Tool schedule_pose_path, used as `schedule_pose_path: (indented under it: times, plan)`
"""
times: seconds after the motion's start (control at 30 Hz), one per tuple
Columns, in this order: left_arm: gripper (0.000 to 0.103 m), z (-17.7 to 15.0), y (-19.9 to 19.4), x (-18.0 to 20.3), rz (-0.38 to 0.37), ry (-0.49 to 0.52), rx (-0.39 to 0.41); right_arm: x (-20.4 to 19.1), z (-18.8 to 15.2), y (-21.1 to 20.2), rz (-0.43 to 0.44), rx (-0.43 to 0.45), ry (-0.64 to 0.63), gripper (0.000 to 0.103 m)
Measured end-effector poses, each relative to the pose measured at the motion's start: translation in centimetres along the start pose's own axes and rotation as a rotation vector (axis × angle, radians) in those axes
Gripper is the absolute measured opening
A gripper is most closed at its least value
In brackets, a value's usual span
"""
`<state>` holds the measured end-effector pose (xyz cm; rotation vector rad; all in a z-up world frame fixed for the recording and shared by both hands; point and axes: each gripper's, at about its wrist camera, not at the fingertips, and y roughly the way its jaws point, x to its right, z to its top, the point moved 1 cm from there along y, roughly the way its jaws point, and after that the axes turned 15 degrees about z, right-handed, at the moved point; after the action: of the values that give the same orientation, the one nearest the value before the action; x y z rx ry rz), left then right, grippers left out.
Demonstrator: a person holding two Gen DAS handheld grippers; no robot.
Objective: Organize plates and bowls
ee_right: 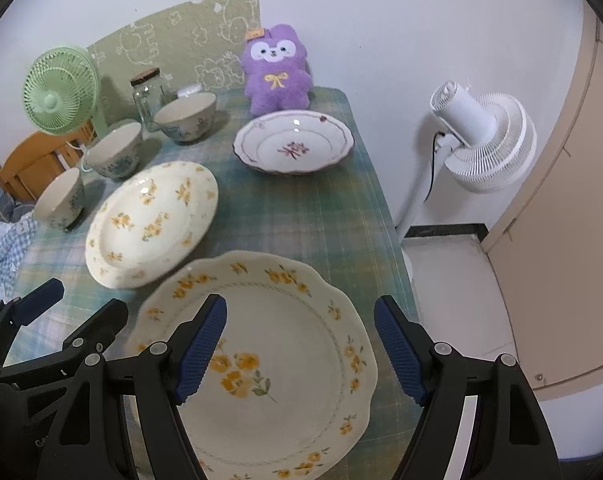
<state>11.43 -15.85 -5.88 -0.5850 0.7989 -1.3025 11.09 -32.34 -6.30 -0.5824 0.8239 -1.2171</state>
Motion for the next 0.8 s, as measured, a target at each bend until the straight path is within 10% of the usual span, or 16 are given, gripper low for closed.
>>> schedule_pose_path:
  times: [0.8]
  plan:
    - [0.087,2.3,0.4,-8.3,-0.016,-0.016,0.063,-8.2,2.2,0.1,0.021,0.054,-0.001,0.079]
